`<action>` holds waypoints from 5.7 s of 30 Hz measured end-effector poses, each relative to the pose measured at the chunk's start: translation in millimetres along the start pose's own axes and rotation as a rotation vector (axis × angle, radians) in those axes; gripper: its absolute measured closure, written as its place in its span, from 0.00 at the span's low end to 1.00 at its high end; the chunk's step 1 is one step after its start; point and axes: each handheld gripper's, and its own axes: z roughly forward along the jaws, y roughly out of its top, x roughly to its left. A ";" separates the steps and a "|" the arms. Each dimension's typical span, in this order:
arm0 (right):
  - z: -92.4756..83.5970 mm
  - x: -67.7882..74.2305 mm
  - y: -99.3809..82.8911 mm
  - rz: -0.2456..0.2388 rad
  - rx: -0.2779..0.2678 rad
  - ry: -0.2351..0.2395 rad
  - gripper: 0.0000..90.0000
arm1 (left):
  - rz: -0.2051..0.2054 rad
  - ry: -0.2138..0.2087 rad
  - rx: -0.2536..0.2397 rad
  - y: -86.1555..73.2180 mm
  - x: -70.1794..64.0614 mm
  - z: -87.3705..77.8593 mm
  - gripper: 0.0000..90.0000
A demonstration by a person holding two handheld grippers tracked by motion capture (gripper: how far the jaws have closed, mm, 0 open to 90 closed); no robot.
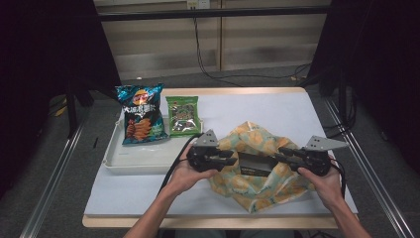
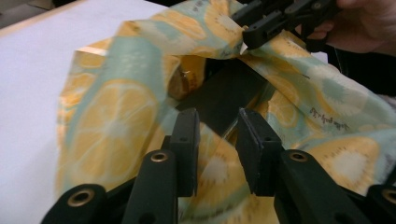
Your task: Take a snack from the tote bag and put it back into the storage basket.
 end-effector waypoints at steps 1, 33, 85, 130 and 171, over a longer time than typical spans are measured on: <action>0.2 -0.7 -0.1 -0.002 -0.002 -0.002 0.77 | 0.003 0.008 0.007 1.6 0.7 4.0 0.73; -1.2 -3.7 -4.2 0.017 0.001 0.003 0.68 | 0.143 -0.026 0.172 -5.9 21.7 47.4 0.32; 0.7 4.3 -2.7 0.001 0.007 0.023 0.59 | 0.145 -0.052 0.257 -41.3 -4.0 10.9 0.29; 0.4 5.1 -2.2 0.005 0.001 0.011 0.52 | 0.064 -0.099 0.105 -18.6 1.0 25.0 0.47; -0.9 7.9 -1.4 0.001 0.004 0.022 0.45 | 0.120 -0.131 0.232 -5.6 -19.4 57.8 0.47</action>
